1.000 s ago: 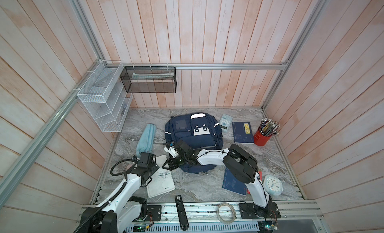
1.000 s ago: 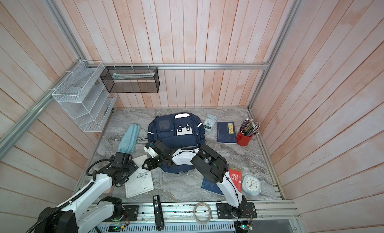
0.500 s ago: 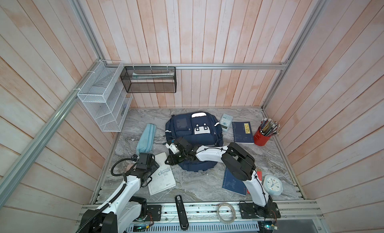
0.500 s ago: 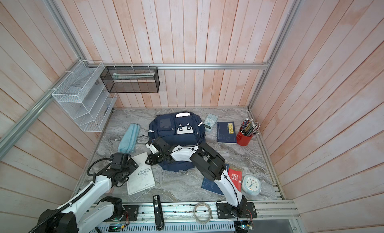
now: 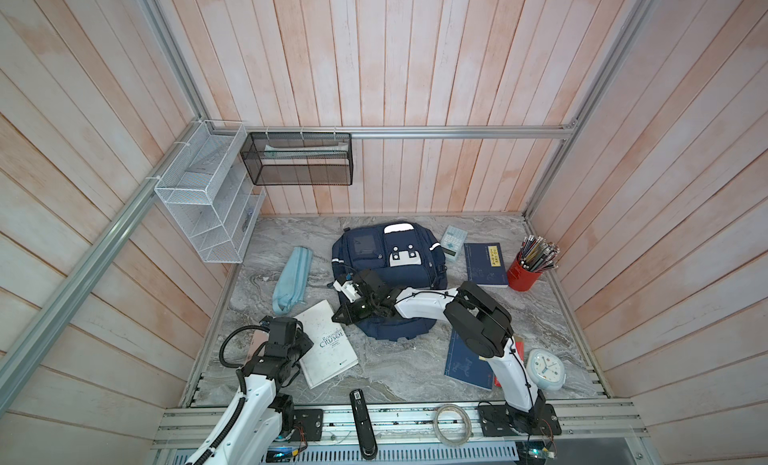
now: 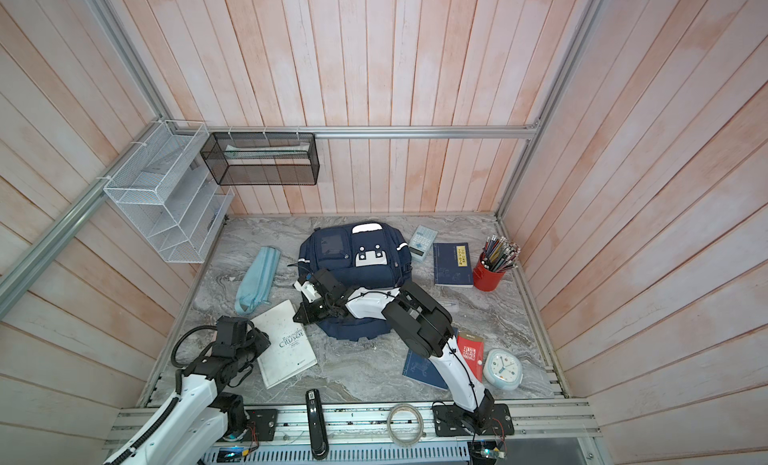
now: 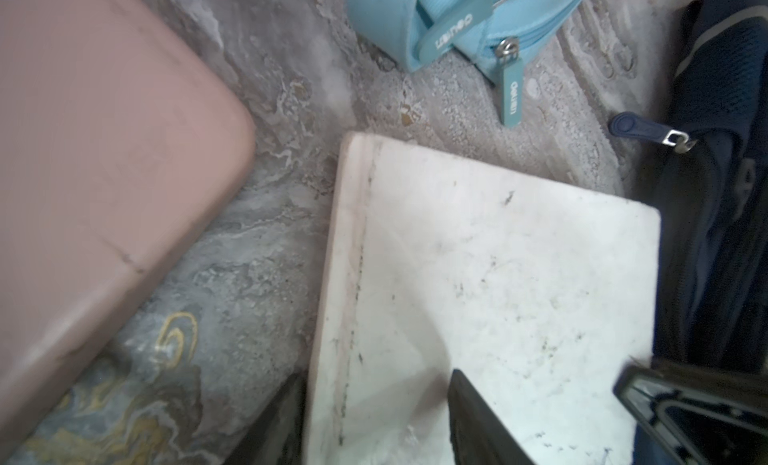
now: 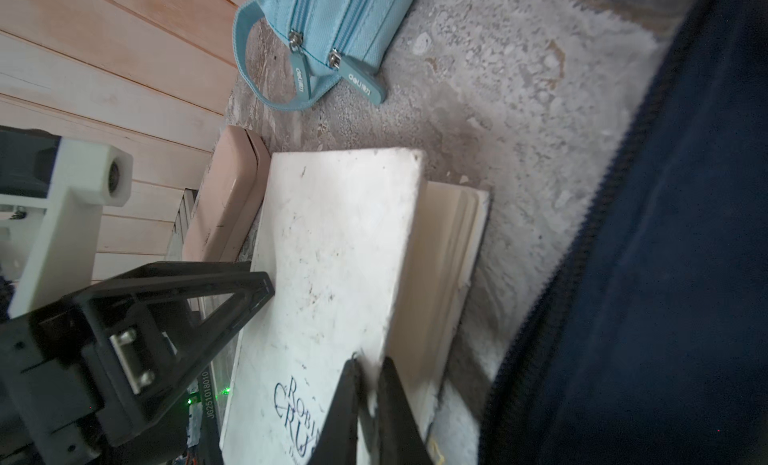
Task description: Pack the student bag
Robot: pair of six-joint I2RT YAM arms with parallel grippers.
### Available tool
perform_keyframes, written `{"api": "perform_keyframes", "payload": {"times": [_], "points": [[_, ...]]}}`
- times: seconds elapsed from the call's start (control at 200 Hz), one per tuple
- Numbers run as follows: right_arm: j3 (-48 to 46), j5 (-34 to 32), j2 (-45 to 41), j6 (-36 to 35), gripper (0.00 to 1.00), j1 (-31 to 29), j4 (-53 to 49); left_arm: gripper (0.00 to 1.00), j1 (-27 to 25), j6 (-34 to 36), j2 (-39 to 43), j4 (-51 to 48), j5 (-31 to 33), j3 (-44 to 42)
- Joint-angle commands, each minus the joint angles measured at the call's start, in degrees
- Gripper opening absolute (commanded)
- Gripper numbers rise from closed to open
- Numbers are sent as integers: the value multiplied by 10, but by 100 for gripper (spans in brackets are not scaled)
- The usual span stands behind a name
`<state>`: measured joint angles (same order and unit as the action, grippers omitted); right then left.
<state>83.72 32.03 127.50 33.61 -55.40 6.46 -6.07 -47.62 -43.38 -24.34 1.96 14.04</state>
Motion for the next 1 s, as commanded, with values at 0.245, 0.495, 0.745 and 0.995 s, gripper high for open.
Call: {"api": "perform_keyframes", "payload": {"times": [0.245, 0.495, 0.745, 0.995], "points": [[20, 141, 21, -19, 6, -29, 11, 56, 10, 5, -35, 148, -143, -9], [39, 152, 28, -14, 2, -25, -4, 56, 14, 13, -23, 128, -135, 3], [-8, 153, -64, 15, 0, -20, 72, 71, 54, 65, 15, 81, -159, 43], [-62, 186, -157, 87, 0, 13, 197, 93, 57, 74, 40, 121, -223, 51]]}}
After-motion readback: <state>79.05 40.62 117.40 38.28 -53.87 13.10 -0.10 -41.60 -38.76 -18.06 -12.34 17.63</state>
